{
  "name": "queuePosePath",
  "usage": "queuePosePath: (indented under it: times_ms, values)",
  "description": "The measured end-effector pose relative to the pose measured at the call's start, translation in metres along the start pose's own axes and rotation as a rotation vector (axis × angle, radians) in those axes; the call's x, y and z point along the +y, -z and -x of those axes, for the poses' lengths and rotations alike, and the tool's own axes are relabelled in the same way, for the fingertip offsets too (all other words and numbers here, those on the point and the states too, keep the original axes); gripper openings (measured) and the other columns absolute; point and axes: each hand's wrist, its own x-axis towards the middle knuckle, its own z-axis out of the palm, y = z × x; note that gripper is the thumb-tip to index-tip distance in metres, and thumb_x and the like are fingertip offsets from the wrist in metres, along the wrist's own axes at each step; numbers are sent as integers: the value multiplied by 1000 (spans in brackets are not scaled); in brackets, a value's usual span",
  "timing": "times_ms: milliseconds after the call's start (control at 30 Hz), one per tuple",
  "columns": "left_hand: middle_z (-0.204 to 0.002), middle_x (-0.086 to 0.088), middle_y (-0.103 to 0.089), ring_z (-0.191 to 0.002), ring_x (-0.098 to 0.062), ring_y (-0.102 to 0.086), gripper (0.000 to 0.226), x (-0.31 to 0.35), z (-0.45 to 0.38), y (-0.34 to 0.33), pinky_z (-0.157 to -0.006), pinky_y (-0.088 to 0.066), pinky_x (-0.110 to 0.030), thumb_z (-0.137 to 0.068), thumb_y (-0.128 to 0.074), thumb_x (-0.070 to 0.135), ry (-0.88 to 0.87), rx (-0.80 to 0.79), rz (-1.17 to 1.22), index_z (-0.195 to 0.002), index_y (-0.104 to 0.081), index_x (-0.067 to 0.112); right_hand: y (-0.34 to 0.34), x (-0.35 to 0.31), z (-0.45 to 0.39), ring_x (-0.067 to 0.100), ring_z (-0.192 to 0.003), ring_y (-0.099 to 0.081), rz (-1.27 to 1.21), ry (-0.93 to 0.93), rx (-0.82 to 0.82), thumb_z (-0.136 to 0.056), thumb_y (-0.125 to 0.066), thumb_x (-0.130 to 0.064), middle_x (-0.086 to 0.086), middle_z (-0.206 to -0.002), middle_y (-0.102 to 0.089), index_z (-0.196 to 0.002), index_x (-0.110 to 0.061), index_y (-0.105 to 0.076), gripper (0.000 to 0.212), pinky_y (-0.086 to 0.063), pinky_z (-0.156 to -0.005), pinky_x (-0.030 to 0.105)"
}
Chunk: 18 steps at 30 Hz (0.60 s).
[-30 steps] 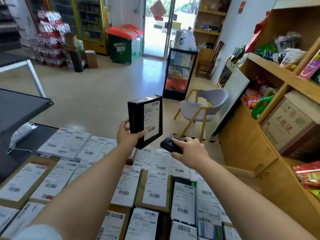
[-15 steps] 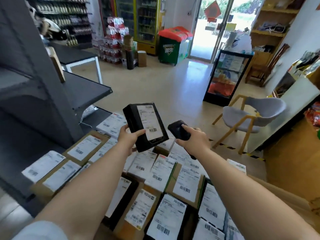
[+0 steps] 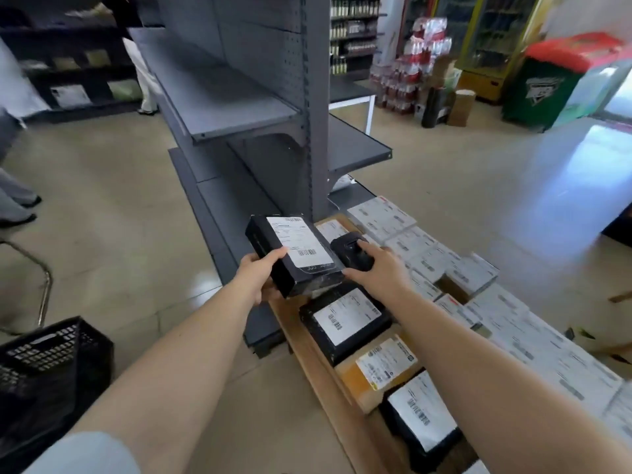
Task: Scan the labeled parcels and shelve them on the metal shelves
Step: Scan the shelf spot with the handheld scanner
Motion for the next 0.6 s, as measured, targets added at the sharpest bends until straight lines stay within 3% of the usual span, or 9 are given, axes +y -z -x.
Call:
queuePosePath:
  times_ms: [167, 300, 467, 600]
  values:
    - [-104, -5, -67, -79, -22, -68, 47, 14, -12, 121, -50, -56, -35, -87, -76, 35, 11, 122, 197, -118, -44, 21, -70, -109, -21, 30, -129, -45, 48, 205, -79, -79, -71, -57, 5, -141, -49, -147, -37, -39, 78, -43, -105, 42]
    - [-104, -5, -67, -81, -24, -68, 52, 37, -39, 229, -62, -58, -39, -86, -77, 35, -16, 246, 326, -124, -46, 20, -140, -210, -49, 28, -128, -46, 118, 325, -135, -81, -70, -57, 7, -140, -48, -148, -35, -40, 77, -39, -104, 36]
    - [-102, -4, -66, -87, -25, -67, 50, 80, -89, 359, -76, -58, -46, -87, -77, 34, -85, 319, 427, -120, -42, 22, -225, -338, -87, 32, -128, -38, 123, 397, -162, -82, -68, -57, 7, -140, -45, -148, -37, -36, 76, -41, -103, 46]
    - [-106, -7, -66, -86, -26, -67, 53, 123, -136, 440, -81, -58, -50, -87, -76, 33, -125, 344, 482, -123, -39, 20, -272, -429, -121, 30, -128, -37, 133, 418, -145, -84, -66, -55, 6, -138, -45, -148, -39, -35, 73, -44, -100, 48]
